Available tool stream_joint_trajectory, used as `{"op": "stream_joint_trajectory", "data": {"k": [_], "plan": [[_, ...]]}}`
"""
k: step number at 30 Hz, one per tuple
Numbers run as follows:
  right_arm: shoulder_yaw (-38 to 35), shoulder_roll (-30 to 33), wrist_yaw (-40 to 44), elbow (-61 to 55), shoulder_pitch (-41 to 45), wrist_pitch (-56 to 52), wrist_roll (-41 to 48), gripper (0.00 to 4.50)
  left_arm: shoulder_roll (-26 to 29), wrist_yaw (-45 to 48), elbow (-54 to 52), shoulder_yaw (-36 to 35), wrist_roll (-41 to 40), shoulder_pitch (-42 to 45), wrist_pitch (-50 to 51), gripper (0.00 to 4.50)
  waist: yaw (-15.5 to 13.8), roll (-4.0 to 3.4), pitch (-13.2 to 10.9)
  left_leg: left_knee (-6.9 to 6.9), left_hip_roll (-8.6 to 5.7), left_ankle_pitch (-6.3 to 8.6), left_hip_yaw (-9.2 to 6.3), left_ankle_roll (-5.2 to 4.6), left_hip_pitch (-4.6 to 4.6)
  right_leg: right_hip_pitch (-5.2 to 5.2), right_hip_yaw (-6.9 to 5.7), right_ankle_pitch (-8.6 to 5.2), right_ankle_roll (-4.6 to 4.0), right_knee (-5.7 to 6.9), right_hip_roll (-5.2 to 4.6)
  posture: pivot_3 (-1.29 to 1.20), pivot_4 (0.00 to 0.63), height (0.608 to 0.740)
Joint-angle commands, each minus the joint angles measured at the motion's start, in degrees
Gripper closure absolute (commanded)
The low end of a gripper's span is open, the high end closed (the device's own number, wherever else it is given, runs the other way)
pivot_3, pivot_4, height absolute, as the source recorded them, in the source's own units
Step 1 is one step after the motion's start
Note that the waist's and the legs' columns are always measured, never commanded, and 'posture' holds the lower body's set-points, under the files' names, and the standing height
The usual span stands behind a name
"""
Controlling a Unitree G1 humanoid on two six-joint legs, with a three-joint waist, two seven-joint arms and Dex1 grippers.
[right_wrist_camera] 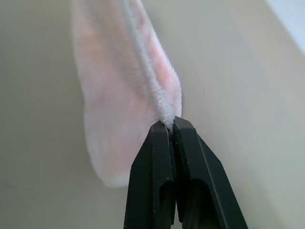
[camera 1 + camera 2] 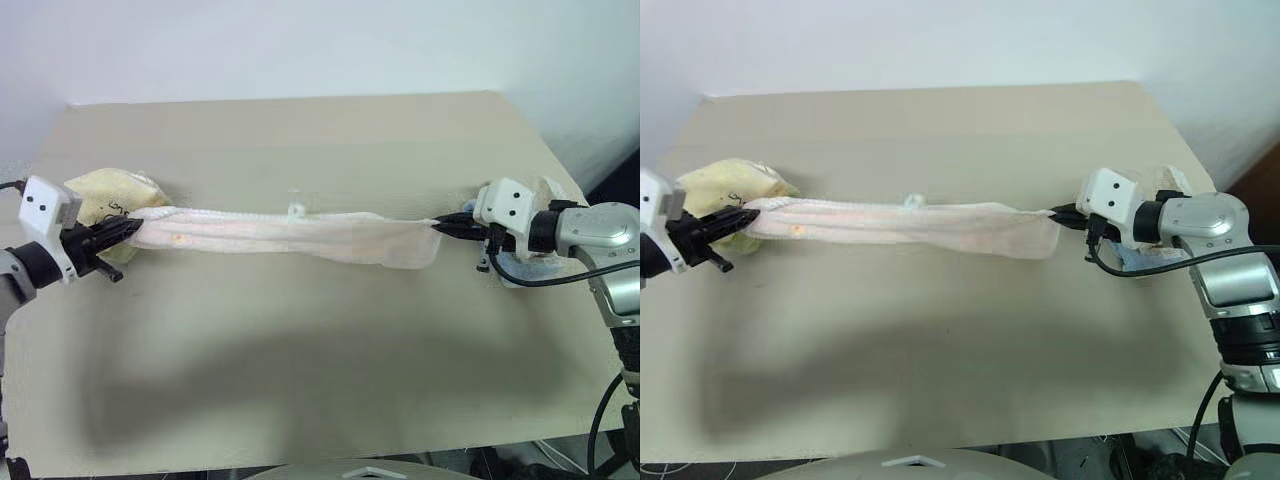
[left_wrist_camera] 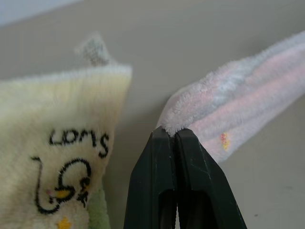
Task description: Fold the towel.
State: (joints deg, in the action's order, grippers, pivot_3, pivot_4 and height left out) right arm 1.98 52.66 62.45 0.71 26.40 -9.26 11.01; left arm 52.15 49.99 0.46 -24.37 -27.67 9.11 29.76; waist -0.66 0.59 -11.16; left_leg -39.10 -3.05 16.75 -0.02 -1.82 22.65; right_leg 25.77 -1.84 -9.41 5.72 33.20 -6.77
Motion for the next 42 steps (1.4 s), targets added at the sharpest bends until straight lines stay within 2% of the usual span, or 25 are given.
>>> {"op": "stream_joint_trajectory", "data": {"k": [1,3,6,8,11,14,18,22,28,31,35,37,40,42], "plan": [[-1.43,0.32,0.27,1.08,0.67,1.84,-0.52,4.48,0.44,-0.29,0.37,-0.78,0.69,0.57,-1.41,4.5,0.04,0.02,0.01,-0.01,-0.04,-0.06,0.01,0.09,0.27,0.27,0.02,0.01,-0.01,0.02,-0.02,0.0,0.15,0.728],[-1.42,0.36,0.37,1.83,0.86,2.44,-0.7,4.48,0.41,-0.34,0.37,-0.59,0.85,0.53,-1.81,4.5,0.04,0.02,0.01,-0.09,-0.08,-0.2,0.03,0.3,0.78,0.76,0.02,0.05,-0.03,0.09,-0.03,0.0,0.15,0.728],[-1.56,0.2,-0.41,4.23,2.78,3.97,-1.78,4.48,0.08,-1.25,0.84,-0.42,1.24,2.18,-2.94,4.5,0.06,0.02,0.01,-0.09,-0.11,-0.18,0.03,0.27,0.76,0.7,0.02,0.05,-0.03,-0.04,-0.06,0.0,0.15,0.728],[-1.93,0.11,-2.04,7.86,6.72,5.78,-3.23,4.48,-0.71,-3.39,2.11,-1.08,0.4,6.89,-3.13,4.5,-0.01,0.02,0.0,-0.12,-0.12,-0.01,0.03,-0.02,0.72,0.68,0.02,0.06,-0.05,-0.02,-0.06,0.0,0.15,0.728],[-2.65,0.83,-4.73,15.4,14.89,8.68,-5.7,4.48,-1.56,-7.27,5.6,-3.06,-1.74,16.18,-1.51,4.5,-0.06,0.03,-0.01,-0.19,-0.11,-0.24,-0.05,0.1,0.67,0.62,-0.04,0.14,-0.09,0.06,-0.04,0.0,0.15,0.728],[-3.42,2.86,-4.81,21.59,21.16,12.02,-6.69,4.48,-1.0,-7.49,8.64,-4.67,-3.76,21.61,-1.12,4.5,0.24,0.03,0.0,-0.19,-0.09,-0.39,-0.05,0.18,0.59,0.55,-0.03,0.27,0.0,0.1,0.01,0.0,0.15,0.728],[-5.21,6.04,-1.17,23.32,24.32,12.81,-4.02,4.48,1.85,-2.86,8.23,-5.54,-5.23,20.37,-1.03,4.5,1.28,0.03,0.0,-0.06,-0.09,-0.42,0.0,0.22,0.57,0.59,-0.01,0.26,0.0,0.12,0.01,0.0,0.15,0.728],[-7.28,8.98,5.59,16.01,17.65,8.16,2.23,4.48,4.31,3.89,4.99,-6.84,-7.89,13.18,0.46,4.5,1.62,0.03,-0.01,-0.03,-0.09,-0.46,0.06,0.3,0.7,0.64,0.02,0.26,0.0,0.06,0.01,0.0,0.15,0.728],[-12.53,12.74,13.68,-2.57,-6.51,-2.39,12.02,4.48,4.81,10.91,-4.81,-10.35,-11.68,-2.42,3.59,4.5,1.0,0.02,-0.01,-0.11,-0.1,-0.14,0.06,-0.23,0.69,0.56,0.05,0.25,-0.02,-0.04,-0.09,0.0,0.15,0.728],[-14.24,12.97,14.54,-7.53,-13.24,-5.41,14.15,4.48,4.91,11.1,-7.89,-11.65,-12.56,-6.59,5.57,4.5,0.99,0.02,-0.01,-0.19,-0.1,-0.18,0.06,-0.14,0.62,0.53,0.1,0.24,-0.04,0.0,-0.12,0.0,0.15,0.728],[-12.75,11.16,13.76,-10.22,-14.67,-7.33,14.82,4.48,4.9,11.5,-9.16,-11.12,-10.98,-10.56,5.38,4.5,1.38,-0.02,-0.02,-0.19,0.05,-0.11,0.06,0.12,0.06,0.02,0.16,0.11,-0.22,-0.01,-0.06,0.0,0.15,0.728],[-11.17,10.34,13.04,-9.57,-13.22,-7.44,13.86,4.48,4.88,11.59,-9.43,-10.31,-10.42,-11.28,4.83,4.5,1.48,-0.03,-0.02,-0.12,0.25,-0.09,0.07,0.14,-0.29,-0.33,0.12,-0.02,-0.04,-0.13,0.03,0.0,0.15,0.728],[-7.84,8.11,10.78,-5.74,-8.8,-5.82,10.31,4.48,4.42,11.03,-9.6,-8.1,-8.94,-11.22,3.87,4.5,1.44,-0.03,-0.02,-0.12,0.33,-0.09,0.08,0.15,-0.29,-0.31,0.06,-0.03,-0.04,-0.14,0.06,0.0,0.15,0.728],[-4.53,5.14,7.9,-0.27,-3.29,-3.64,6.01,4.48,3.28,7.18,-6.9,-3.64,-4.07,-8.27,0.83,4.5,1.31,-0.04,-0.02,-0.11,0.33,-0.09,0.14,0.15,-0.25,-0.24,0.07,0.09,-0.22,-0.15,0.04,0.0,0.15,0.728]]}}
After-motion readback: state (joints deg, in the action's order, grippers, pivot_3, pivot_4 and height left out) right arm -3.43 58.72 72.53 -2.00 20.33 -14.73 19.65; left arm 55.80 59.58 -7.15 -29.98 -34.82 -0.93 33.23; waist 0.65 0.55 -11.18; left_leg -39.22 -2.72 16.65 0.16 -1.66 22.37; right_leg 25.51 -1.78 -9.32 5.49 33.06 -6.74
